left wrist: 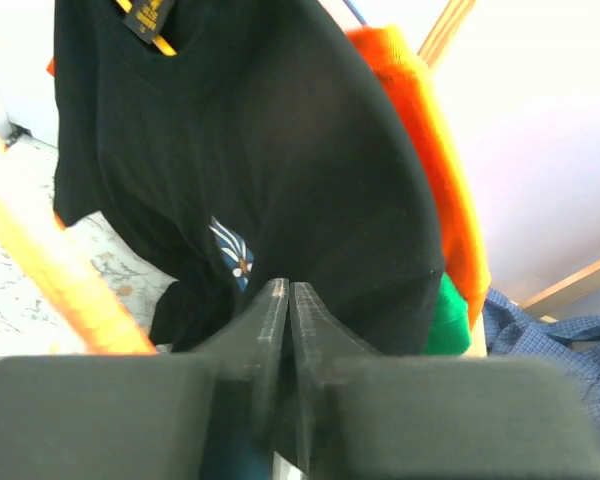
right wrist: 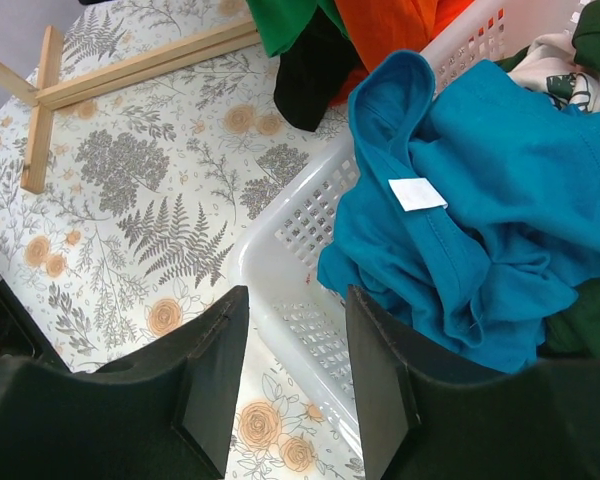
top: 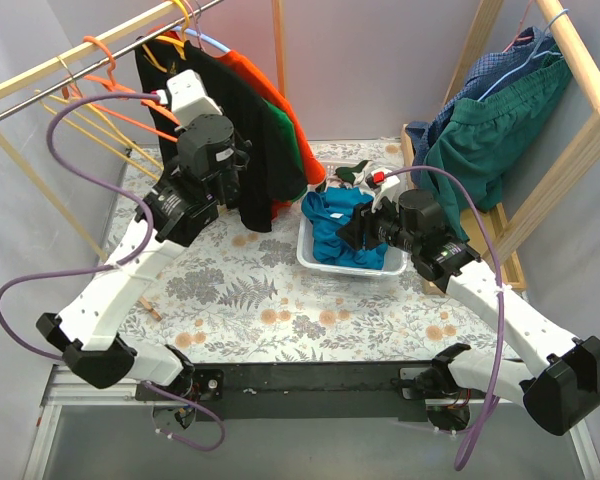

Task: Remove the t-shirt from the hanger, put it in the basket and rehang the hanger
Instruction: Pick up the hanger from the clothesline.

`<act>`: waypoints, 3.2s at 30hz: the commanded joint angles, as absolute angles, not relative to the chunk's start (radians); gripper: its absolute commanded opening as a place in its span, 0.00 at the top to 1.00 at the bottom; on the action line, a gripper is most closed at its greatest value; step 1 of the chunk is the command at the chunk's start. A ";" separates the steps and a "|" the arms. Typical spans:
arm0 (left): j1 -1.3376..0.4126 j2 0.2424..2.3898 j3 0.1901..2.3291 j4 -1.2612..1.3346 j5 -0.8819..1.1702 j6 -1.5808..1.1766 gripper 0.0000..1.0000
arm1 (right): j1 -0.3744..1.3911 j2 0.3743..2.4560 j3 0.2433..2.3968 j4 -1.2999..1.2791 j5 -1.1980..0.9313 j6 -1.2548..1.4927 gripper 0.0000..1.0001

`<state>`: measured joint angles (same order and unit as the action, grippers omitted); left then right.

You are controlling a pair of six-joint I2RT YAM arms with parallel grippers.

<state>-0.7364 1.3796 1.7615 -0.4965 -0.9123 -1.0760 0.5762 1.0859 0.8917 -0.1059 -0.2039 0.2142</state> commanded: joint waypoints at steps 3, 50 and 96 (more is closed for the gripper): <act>-0.736 1.357 1.834 -0.511 -0.862 -1.065 0.52 | 0.578 1.086 0.899 -0.078 -0.192 0.235 0.49; -0.736 1.444 1.882 -0.502 -1.023 -0.983 0.57 | 0.577 1.104 0.876 -0.083 -0.193 0.255 0.51; -0.715 1.559 1.957 -0.511 -0.948 -0.994 0.64 | 0.578 1.098 0.882 -0.121 -0.160 0.229 0.51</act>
